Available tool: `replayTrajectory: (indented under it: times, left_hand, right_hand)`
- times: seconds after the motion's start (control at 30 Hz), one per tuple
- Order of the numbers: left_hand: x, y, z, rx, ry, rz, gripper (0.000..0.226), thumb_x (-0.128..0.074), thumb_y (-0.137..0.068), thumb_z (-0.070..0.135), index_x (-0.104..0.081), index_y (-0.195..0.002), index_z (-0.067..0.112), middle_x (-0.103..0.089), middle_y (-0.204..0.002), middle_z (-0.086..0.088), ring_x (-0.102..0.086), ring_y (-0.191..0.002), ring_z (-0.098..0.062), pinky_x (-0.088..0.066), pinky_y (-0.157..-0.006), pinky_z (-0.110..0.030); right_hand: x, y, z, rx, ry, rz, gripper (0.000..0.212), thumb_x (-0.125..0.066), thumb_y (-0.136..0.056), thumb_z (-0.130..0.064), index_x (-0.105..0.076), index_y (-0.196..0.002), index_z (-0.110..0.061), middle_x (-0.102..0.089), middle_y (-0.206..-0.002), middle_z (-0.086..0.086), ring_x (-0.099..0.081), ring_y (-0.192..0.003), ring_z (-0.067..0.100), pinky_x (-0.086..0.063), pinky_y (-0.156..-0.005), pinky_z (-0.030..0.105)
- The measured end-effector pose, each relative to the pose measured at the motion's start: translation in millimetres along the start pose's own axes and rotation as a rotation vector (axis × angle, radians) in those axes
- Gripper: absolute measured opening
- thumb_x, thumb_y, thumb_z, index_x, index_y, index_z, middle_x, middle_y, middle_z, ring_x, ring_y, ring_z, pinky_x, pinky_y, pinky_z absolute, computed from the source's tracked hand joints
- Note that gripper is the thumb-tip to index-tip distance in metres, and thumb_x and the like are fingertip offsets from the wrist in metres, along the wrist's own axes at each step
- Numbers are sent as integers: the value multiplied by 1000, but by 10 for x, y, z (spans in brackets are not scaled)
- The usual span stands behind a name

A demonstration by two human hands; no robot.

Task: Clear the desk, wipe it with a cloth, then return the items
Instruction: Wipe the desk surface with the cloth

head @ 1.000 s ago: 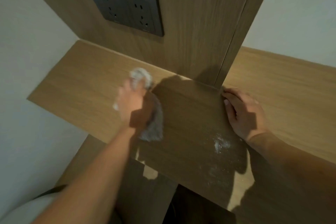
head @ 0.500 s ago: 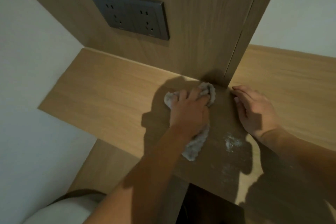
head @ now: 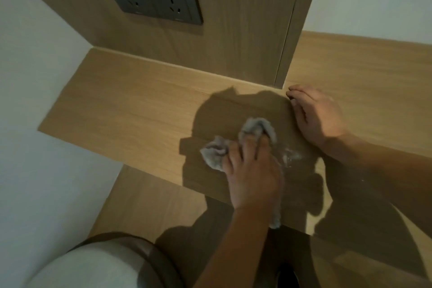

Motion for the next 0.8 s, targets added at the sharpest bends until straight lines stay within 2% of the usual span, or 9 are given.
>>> replayTrajectory:
  times: [0.1, 0.13, 0.2, 0.23, 0.27, 0.37, 0.47, 0.63, 0.8]
  left_hand:
    - [120, -57, -5, -202, 73, -67, 52, -33, -91, 39, -43, -140, 27, -49, -135, -4, -49, -122, -30, -45, -98, -53]
    - [211, -181, -184, -165, 100, -27, 51, -29, -93, 37, -40, -141, 25, -53, -131, -5, -52, -119, -27, -45, -100, -51]
    - [345, -599, -786, 265, 328, 177, 45, -30, -99, 37, -52, -133, 16, -64, -112, -8, -62, -100, -23, -50, -96, -50]
    - [425, -807, -1065, 542, 449, 278, 45, -34, -101, 38, -56, -129, 11, -66, -108, -11, -63, -96, -26, -50, -96, -51]
    - [468, -981, -1215, 692, 494, 300, 48, -34, -100, 35, -54, -133, 7, -64, -116, -17, -61, -104, -33, -47, -99, -51]
    - [274, -1250, -905, 612, 269, 174, 62, -29, -93, 36, -42, -147, 8, -43, -149, -19, -43, -132, -40, -29, -110, -48]
    - [12, -1309, -284, 379, 179, 134, 57, -33, -94, 30, -40, -149, 16, -35, -157, -10, -32, -142, -37, -19, -118, -53]
    - [-74, -1350, -290, 295, 108, 208, 56, -34, -88, 26, -52, -141, 18, -45, -151, -6, -36, -135, -34, -16, -116, -48]
    - [-57, -1356, -249, 280, 61, 196, 60, -34, -83, 30, -56, -137, 18, -47, -149, -7, -39, -131, -38, -24, -113, -53]
  right_hand:
    - [4, 0, 2, -2, -6, -8, 43, -34, -102, -30, -63, -126, -7, -61, -131, 12, -53, -122, 31, -42, -102, 42]
    - [6, -8, 0, -2, -5, -8, 44, -34, -102, -30, -62, -126, -7, -61, -131, 12, -53, -122, 32, -43, -102, 42]
    - [-9, -20, -15, -8, 8, -4, 44, -35, -101, -30, -61, -128, -8, -61, -131, 12, -54, -120, 33, -43, -102, 42]
    - [-19, -15, -20, -14, 15, 7, 43, -36, -101, -30, -61, -128, -7, -61, -130, 12, -55, -118, 33, -43, -102, 40]
    - [-25, -13, -10, -21, 20, 22, 42, -38, -100, -28, -62, -127, -7, -62, -128, 12, -56, -116, 33, -43, -101, 39]
    - [-37, -10, -9, -13, 17, 55, 39, -41, -100, -26, -64, -124, -6, -64, -125, 12, -58, -112, 34, -44, -98, 38]
    - [-72, -19, 32, 3, 10, 89, 39, -40, -101, -25, -67, -120, -4, -65, -123, 12, -61, -108, 34, -47, -95, 40]
    - [-47, 10, 10, -7, -27, 28, 44, -32, -102, -30, -65, -123, -8, -61, -129, 6, -57, -117, 28, -42, -103, 38]
    - [226, 29, 183, -132, -180, 0, 36, -40, -105, -27, -61, -129, -12, -59, -133, 3, -51, -123, 20, -36, -109, 31]
Point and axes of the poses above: each hand's wrist, its own y-axis away from the middle knuckle, its own x-axis out of the back of the hand, z = x × y, the point moved 1 cm from there along -y, towards the middle knuckle
